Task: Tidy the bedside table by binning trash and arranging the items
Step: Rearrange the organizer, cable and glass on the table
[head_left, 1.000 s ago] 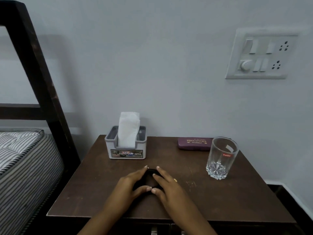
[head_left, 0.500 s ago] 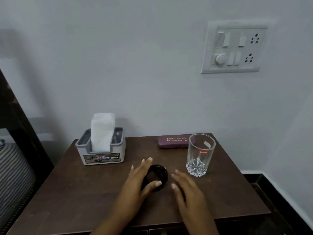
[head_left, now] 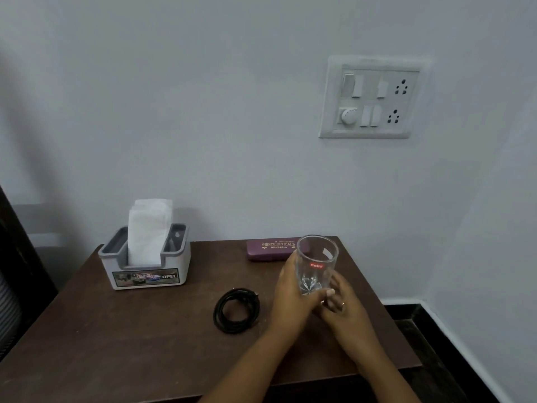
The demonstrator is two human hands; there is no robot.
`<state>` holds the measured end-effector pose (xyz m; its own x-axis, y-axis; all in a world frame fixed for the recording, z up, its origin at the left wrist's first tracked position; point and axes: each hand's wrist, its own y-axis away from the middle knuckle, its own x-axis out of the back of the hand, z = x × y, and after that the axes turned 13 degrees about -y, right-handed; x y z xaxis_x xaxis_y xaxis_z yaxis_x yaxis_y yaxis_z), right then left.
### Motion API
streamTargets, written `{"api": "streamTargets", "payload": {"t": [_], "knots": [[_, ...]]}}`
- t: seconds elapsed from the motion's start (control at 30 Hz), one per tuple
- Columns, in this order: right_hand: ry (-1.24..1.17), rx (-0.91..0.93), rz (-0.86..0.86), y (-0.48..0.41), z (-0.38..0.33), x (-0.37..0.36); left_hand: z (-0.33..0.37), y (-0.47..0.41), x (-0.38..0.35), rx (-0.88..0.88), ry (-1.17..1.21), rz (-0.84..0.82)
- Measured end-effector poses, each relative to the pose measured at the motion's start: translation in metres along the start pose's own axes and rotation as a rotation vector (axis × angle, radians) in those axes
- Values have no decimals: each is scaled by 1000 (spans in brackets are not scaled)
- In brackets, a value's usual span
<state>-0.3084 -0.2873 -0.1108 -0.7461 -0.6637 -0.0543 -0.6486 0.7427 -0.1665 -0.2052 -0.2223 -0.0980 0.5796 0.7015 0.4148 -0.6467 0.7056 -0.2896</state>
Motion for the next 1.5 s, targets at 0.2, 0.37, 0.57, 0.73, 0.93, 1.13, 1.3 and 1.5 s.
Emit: {"api": "streamTargets", "payload": {"t": [0.2, 0.37, 0.57, 0.73, 0.93, 1.13, 1.3, 1.5], "knots": [[-33, 57, 132, 8, -10, -6, -1, 9, 1, 5, -15, 27], [-66, 39, 200, 35, -15, -9, 4, 35, 12, 8, 2, 3], [-132, -27, 183, 74, -17, -33, 0, 76, 44, 28, 73, -27], [-174, -44, 87, 93, -15, -72, -20, 101, 87, 71, 40, 31], [-183, -62, -53, 92, 2, -141, -52, 120, 151, 133, 6, 174], [-190, -9, -150, 80, 7, -209, -67, 121, 209, 159, -18, 283], [-173, 40, -213, 72, 3, -245, -77, 116, 241, 166, -50, 341], [-133, 81, -231, 61, 4, -258, -87, 105, 250, 147, -43, 338]]}}
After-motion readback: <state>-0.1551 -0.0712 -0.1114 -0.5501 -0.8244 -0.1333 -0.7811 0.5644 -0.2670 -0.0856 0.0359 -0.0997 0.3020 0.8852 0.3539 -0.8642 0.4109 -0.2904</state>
